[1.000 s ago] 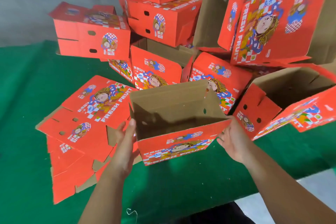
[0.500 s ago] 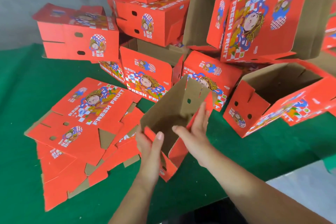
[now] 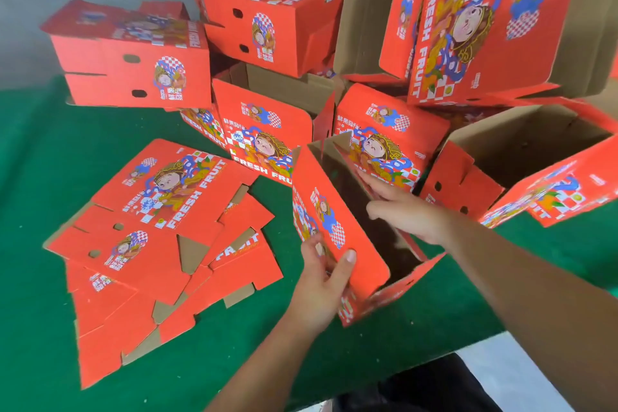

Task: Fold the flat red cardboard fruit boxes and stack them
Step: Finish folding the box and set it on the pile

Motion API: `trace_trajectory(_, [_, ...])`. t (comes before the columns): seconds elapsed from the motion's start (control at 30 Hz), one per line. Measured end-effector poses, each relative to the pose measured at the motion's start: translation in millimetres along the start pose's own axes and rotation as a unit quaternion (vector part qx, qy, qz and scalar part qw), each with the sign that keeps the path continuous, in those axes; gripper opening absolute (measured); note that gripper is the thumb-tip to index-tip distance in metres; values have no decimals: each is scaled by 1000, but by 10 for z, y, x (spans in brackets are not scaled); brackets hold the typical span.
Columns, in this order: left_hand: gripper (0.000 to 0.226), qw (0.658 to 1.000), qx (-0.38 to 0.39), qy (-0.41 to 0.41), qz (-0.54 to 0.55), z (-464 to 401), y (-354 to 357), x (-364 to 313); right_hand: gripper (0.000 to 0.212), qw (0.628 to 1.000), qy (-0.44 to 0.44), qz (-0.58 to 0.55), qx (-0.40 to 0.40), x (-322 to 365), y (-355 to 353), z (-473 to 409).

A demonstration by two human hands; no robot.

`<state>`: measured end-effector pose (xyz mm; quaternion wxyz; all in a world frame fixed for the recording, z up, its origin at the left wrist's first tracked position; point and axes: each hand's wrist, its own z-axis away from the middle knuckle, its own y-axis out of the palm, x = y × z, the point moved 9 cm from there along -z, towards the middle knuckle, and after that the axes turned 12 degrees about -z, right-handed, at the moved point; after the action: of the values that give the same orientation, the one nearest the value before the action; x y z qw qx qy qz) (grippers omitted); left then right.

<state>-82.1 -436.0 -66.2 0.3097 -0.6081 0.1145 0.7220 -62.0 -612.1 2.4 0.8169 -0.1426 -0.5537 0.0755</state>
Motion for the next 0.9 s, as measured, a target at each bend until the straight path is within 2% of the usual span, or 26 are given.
trace_trajectory(0.07, [47,998,53,2,-35,33,196,17,81,986,-51,152,32,194,-145,-73])
trace_trajectory(0.13, [38,988,27,58,-141,24,140,-122,81,924,-111,365,12,391,-243,-94])
trace_trajectory(0.2, [31,975,-127,114,-143,-13,-284,-316,74,876,-173,449,-22,577,-269,-109])
trace_trajectory(0.27, [13,938,-308,138,-82,34,-837,-425,60,859,-221,461,-37,702,-273,-126])
trace_trajectory(0.33, [12,906,-404,116,-43,28,-1178,-393,41,879,-251,392,-100,770,-486,-78])
trace_trajectory(0.4, [36,902,-429,50,15,-74,-1343,-207,36,897,-275,244,-246,628,-906,155])
trace_trajectory(0.47, [49,920,-384,-23,77,-269,-1336,-44,41,887,-222,65,-400,106,-1267,510])
trace_trajectory(0.5, [47,940,-323,-49,99,-371,-1217,-11,45,895,-161,-40,-414,-250,-1283,586])
trace_trajectory(0.53, [46,959,-249,-64,117,-458,-1042,-14,48,911,-93,-160,-370,-584,-1147,569])
trace_trajectory(0.57, [52,973,-185,-68,122,-521,-865,-31,48,912,-35,-286,-292,-823,-886,509])
trace_trajectory(0.6, [58,980,-141,-69,120,-552,-717,-49,48,892,13,-392,-224,-956,-627,455])
trace_trajectory(0.63, [61,983,-127,-74,112,-548,-625,-61,49,873,39,-446,-195,-983,-481,432])
trace_trajectory(0.7, [62,977,-150,-95,121,-479,-599,-91,52,871,38,-450,-192,-919,-486,431])
trace_trajectory(0.8, [65,968,-210,-82,112,-354,-724,-248,76,883,20,-430,-189,-742,-654,431])
trace_trajectory(0.9, [75,968,-225,-20,113,-291,-774,-575,94,899,-83,-392,-176,-323,-807,454])
